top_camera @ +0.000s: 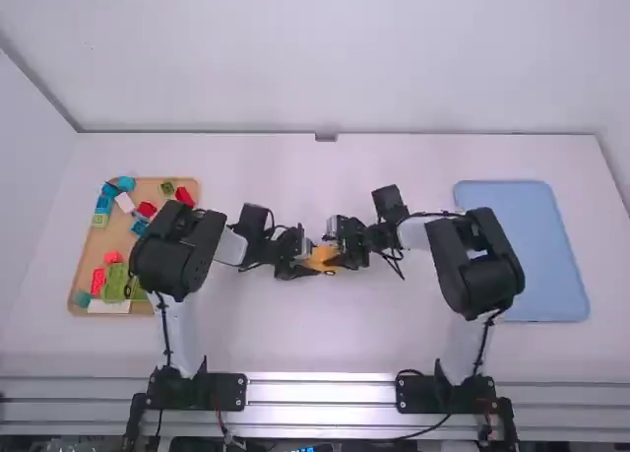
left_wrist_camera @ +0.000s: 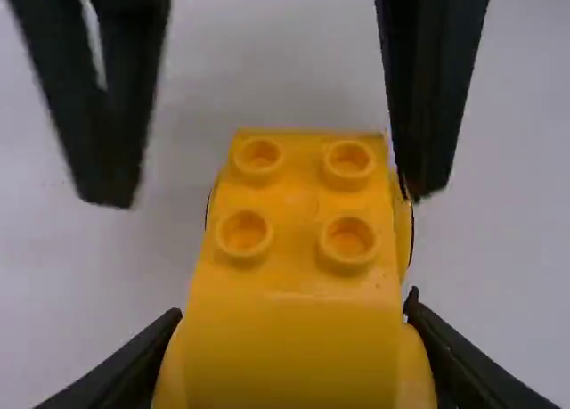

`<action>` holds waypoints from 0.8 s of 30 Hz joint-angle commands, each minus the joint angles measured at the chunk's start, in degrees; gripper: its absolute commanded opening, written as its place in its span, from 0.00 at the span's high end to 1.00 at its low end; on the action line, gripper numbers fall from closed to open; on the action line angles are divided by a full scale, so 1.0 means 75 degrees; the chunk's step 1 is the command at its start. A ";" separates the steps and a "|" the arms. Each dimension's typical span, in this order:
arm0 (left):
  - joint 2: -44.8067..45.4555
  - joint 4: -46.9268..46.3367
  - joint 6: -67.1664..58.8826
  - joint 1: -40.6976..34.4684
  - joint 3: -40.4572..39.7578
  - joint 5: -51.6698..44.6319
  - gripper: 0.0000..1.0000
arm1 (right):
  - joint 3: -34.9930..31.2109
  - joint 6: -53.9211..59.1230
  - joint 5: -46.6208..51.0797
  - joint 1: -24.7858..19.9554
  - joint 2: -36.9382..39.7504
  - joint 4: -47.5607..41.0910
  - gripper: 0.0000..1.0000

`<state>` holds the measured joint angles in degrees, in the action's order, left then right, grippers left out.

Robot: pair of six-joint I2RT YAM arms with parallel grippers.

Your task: Assemble lego blocks to make yellow taxi

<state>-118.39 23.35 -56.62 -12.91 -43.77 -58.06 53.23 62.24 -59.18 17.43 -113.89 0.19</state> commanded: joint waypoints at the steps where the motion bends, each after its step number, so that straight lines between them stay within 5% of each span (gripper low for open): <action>1: -0.0108 -0.0058 0.0032 -0.0029 0.0038 -0.0140 0.72 | 0.0015 0.0172 -0.0903 -0.0122 -0.0017 0.0038 0.20; 2: -0.0108 -0.0061 0.0032 -0.0029 0.0035 -0.0140 0.72 | 0.0009 0.0143 -0.1093 -0.0184 0.0012 0.0140 0.02; 5: -0.0108 -0.0058 0.0032 -0.0029 0.0038 -0.0134 0.64 | 0.0009 0.0131 -0.1241 -0.0356 0.0152 0.0055 0.02; 10: -0.0102 -0.0052 0.0259 -0.0009 0.0009 -0.0111 0.01 | -0.0085 0.0163 -0.0125 -0.0699 0.0638 -0.1096 0.02; 13: -0.0047 -0.0114 0.0930 0.0064 -0.0140 -0.0073 0.01 | -0.0312 0.0079 0.0388 -0.0708 0.0624 -0.0941 0.01; 19: 0.0731 -0.1504 0.1215 0.0041 -0.0580 0.0755 0.01 | -0.1160 -0.1256 0.0367 -0.0163 0.0067 0.1361 0.01; 24: 0.2087 -0.4567 -0.0117 0.0259 -0.1241 0.1078 0.01 | -0.1498 -0.2626 0.0297 0.0291 -0.0417 0.3593 0.02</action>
<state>-107.96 -7.84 -52.42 -12.23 -50.48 -50.89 42.94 49.87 -56.55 18.70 -115.70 24.91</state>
